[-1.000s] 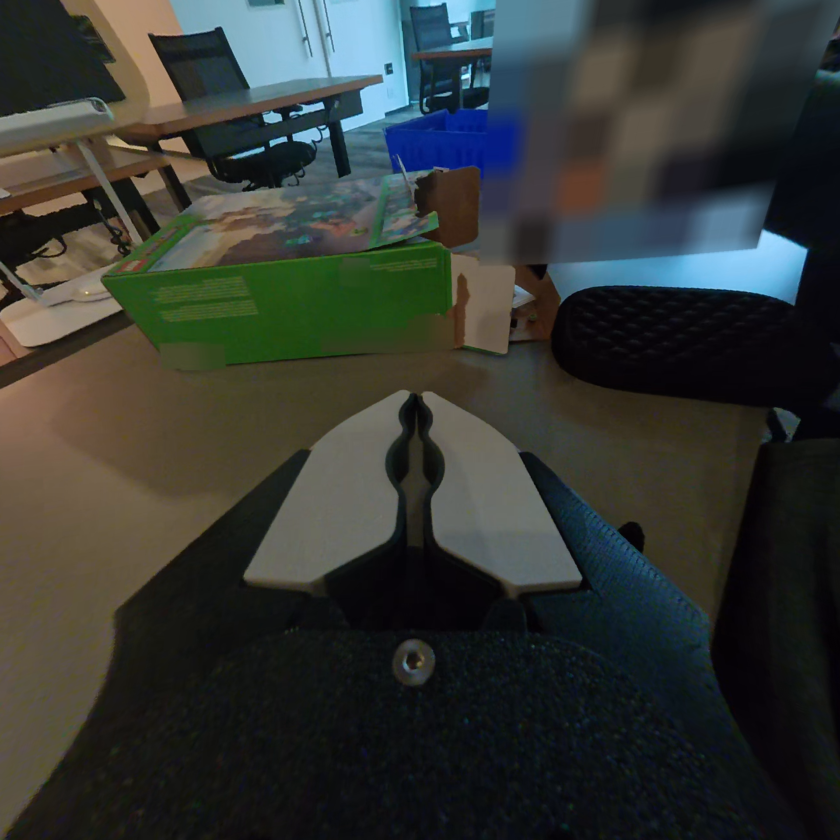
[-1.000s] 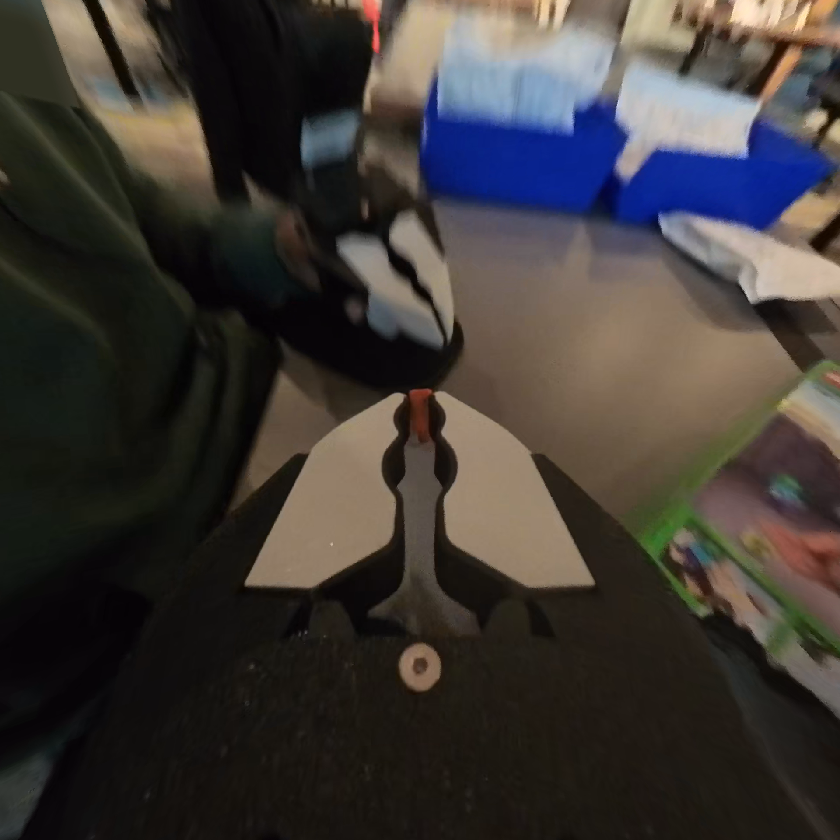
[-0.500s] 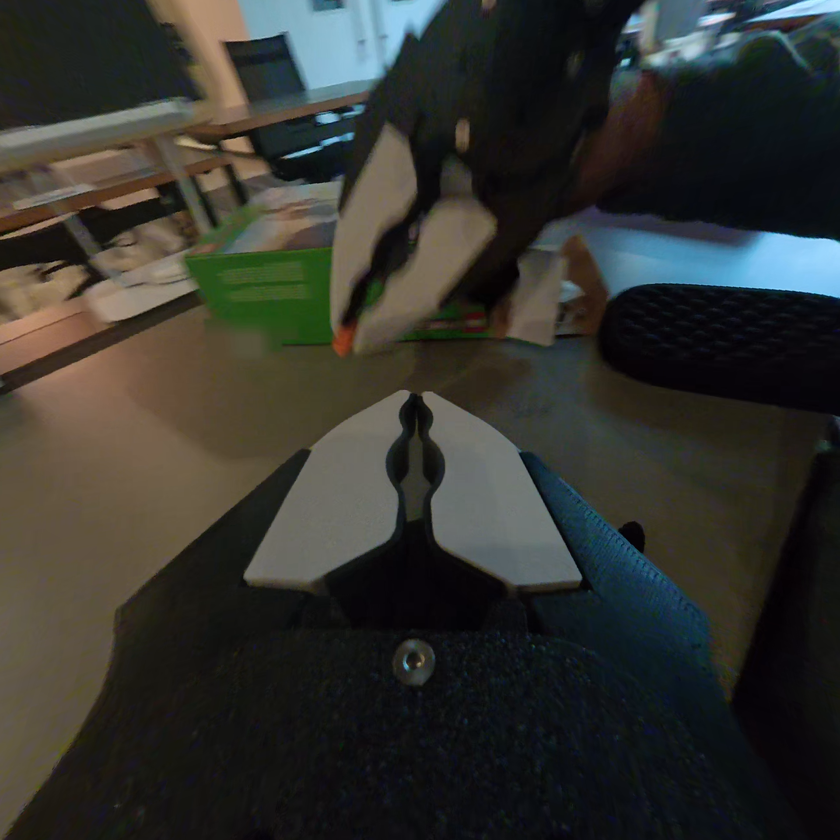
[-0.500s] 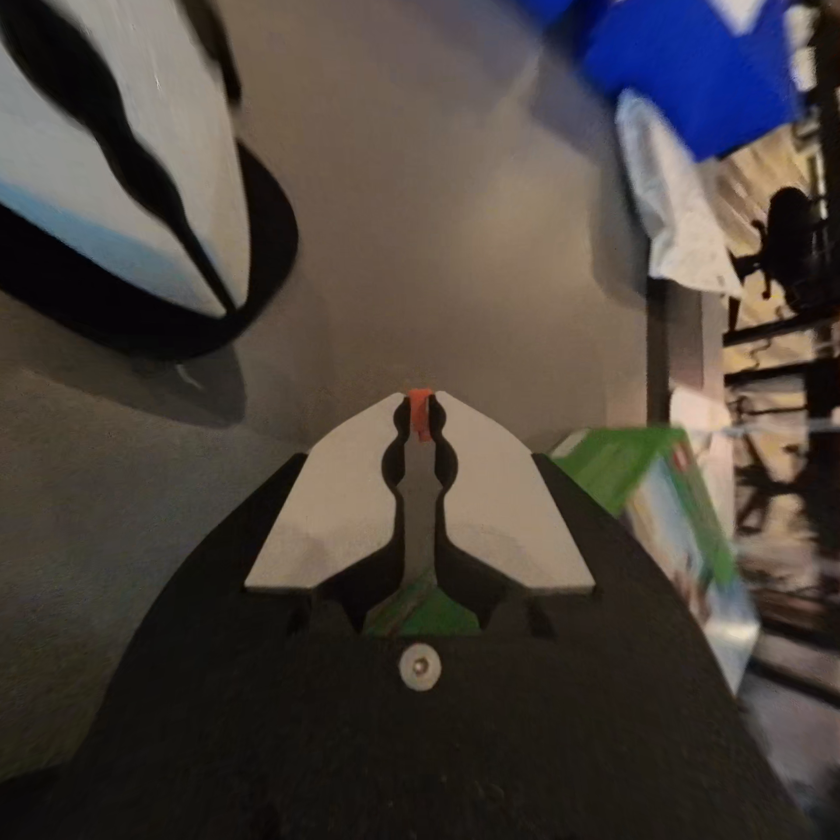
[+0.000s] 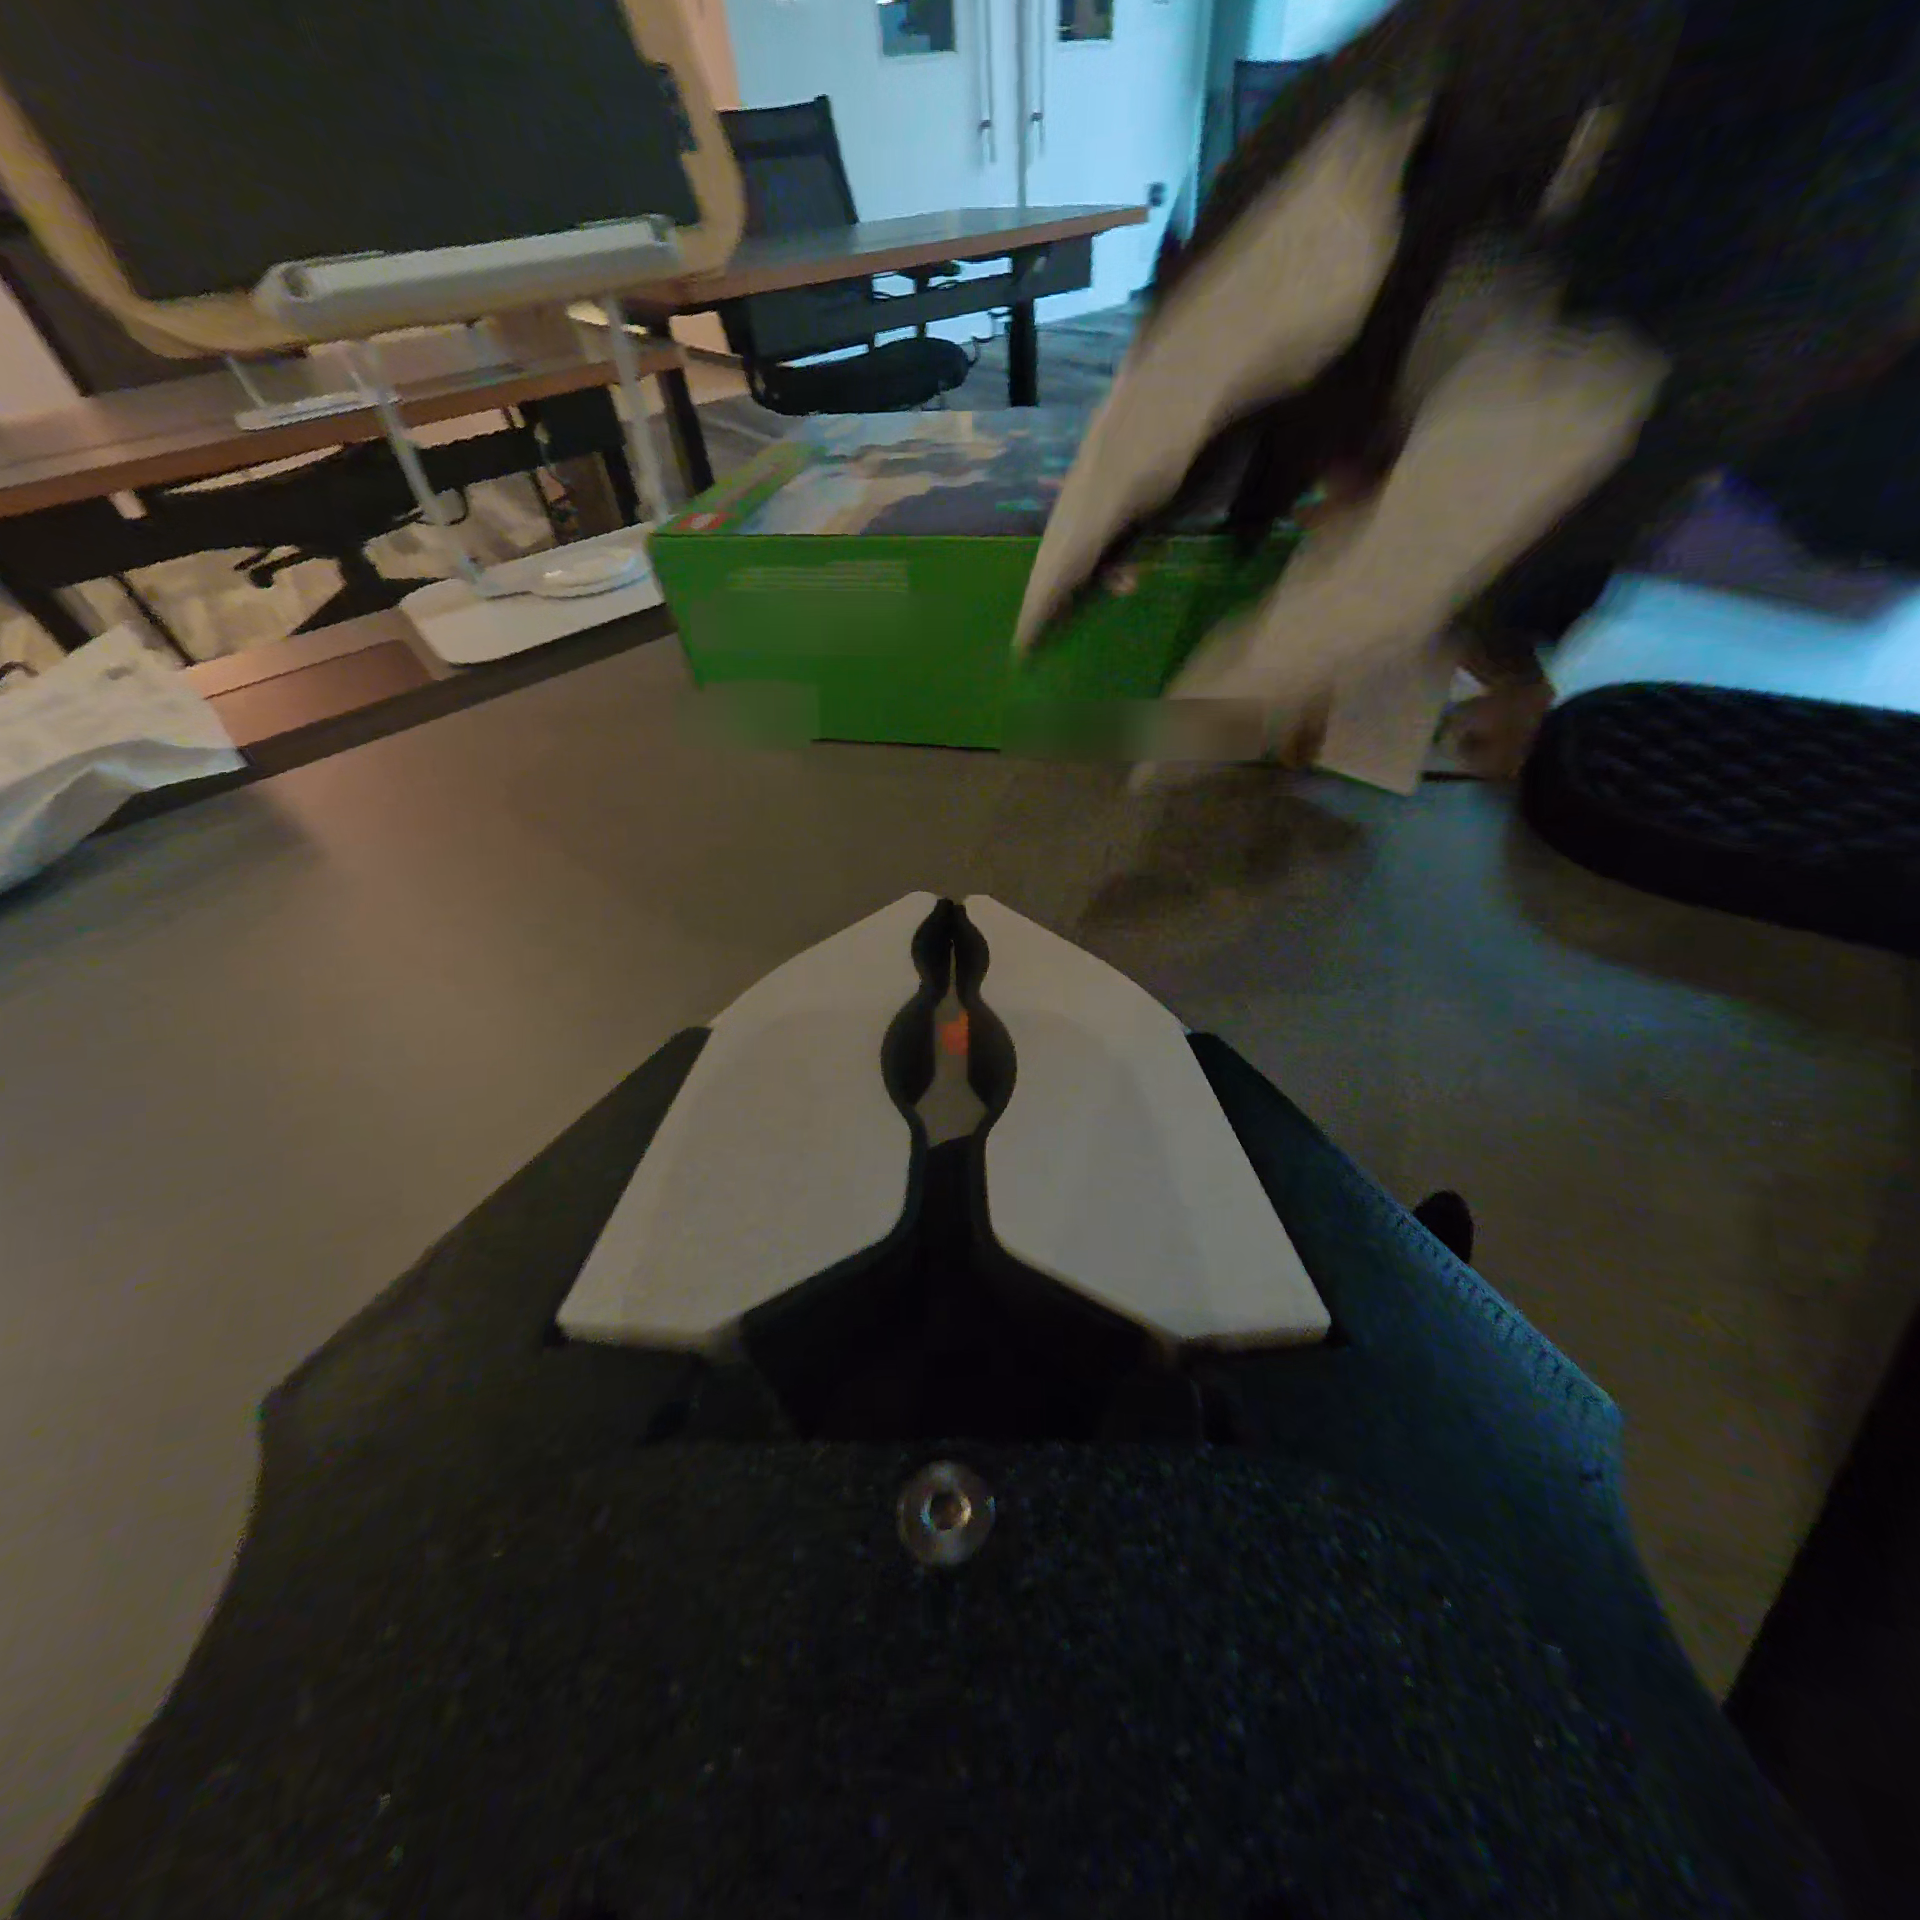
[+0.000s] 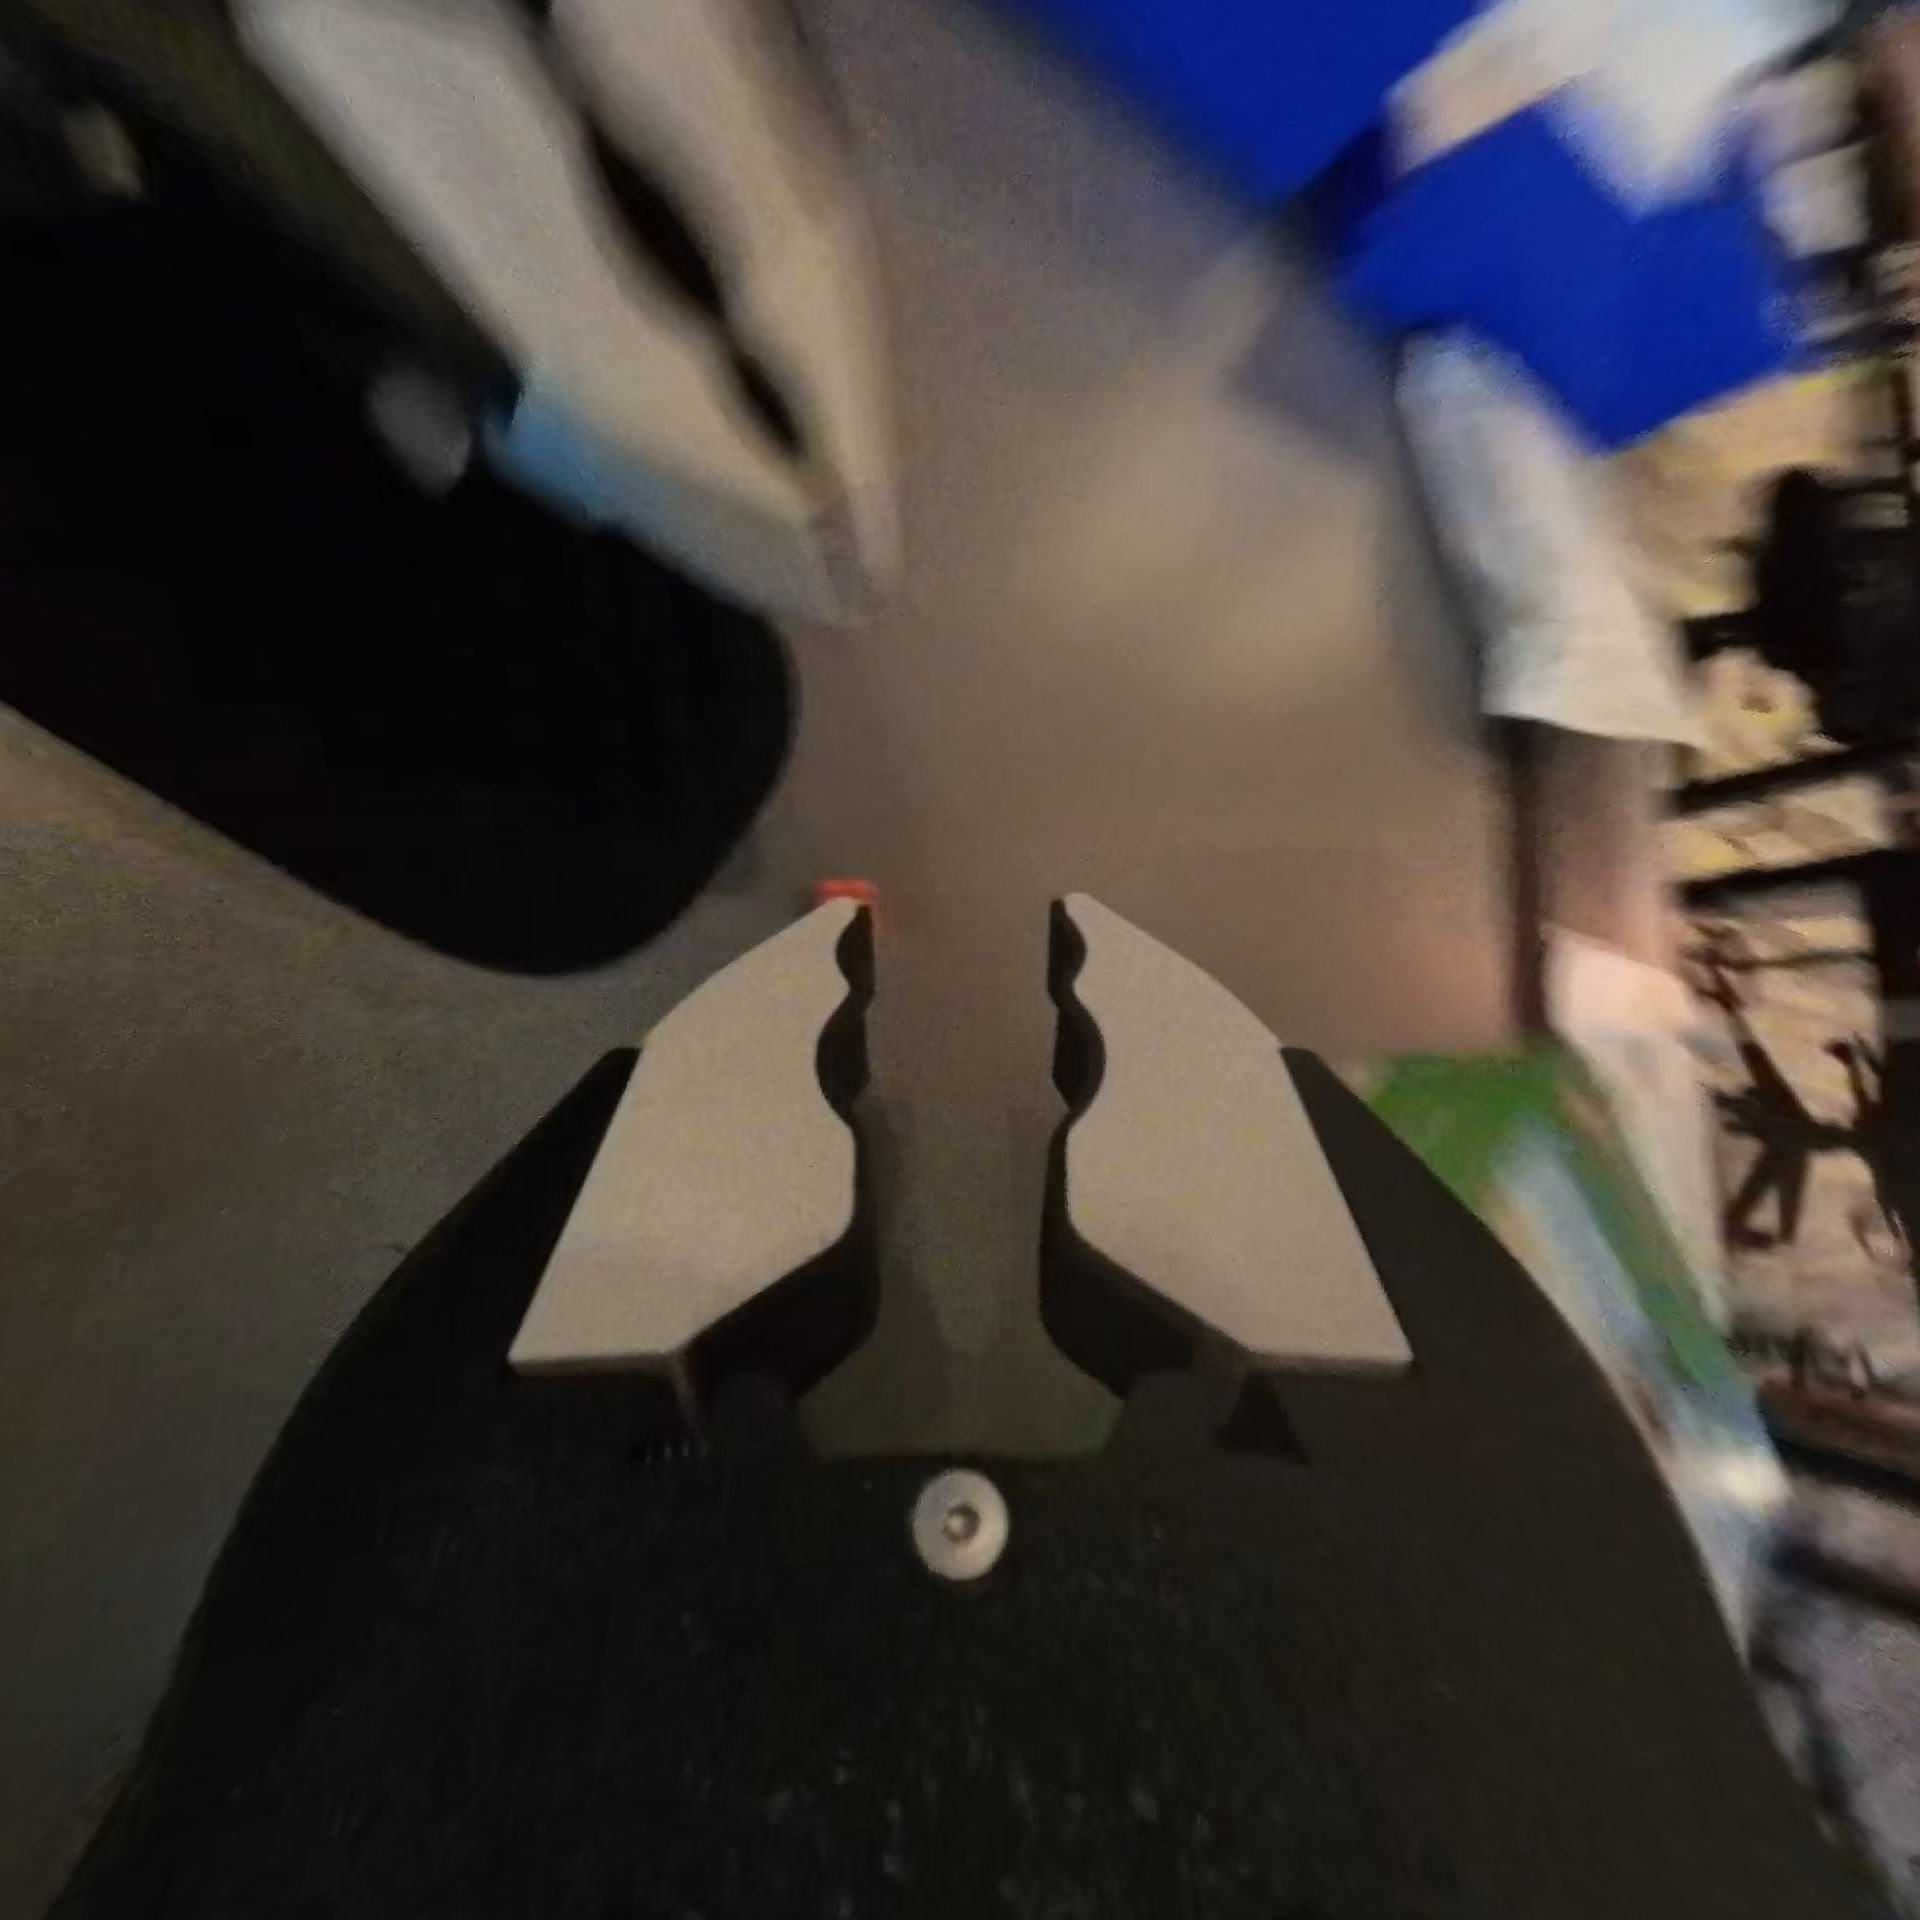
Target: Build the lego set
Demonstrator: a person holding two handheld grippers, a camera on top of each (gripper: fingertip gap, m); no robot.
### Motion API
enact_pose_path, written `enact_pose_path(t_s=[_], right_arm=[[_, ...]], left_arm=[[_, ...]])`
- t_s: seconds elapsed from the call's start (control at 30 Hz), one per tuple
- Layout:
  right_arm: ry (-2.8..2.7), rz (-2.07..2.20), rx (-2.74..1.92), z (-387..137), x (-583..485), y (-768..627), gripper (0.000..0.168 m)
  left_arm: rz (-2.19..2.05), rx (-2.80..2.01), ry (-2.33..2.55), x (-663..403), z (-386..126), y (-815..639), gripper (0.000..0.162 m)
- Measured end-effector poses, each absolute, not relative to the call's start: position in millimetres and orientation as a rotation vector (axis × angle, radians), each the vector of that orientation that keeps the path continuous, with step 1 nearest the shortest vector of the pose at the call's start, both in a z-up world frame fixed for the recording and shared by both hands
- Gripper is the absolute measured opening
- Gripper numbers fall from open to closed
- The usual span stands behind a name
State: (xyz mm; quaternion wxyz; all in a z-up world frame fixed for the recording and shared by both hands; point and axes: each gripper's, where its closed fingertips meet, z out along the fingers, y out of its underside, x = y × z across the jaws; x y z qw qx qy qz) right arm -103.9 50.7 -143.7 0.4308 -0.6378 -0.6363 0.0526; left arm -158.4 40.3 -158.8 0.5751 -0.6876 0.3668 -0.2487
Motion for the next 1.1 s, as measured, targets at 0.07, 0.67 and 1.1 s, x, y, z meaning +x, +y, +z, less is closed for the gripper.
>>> enact_pose_path(t_s=[0.07, 0.67, 1.1], right_arm=[[-1.44, 0.145, -1.62, -112, -56, 50, 0.027], [-1.531, -0.343, -2.005, -247, 132, 26, 0.029], [-1.323, -0.376, -1.909, -242, 134, 36, 0.0]], left_arm=[[-0.58, -1.6, 0.887, -153, -160, 37, 0.0], [-0.581, -1.574, 1.013, -118, -167, 23, 0.0], [-0.599, -1.566, 1.01, -120, -167, 20, 0.0]])
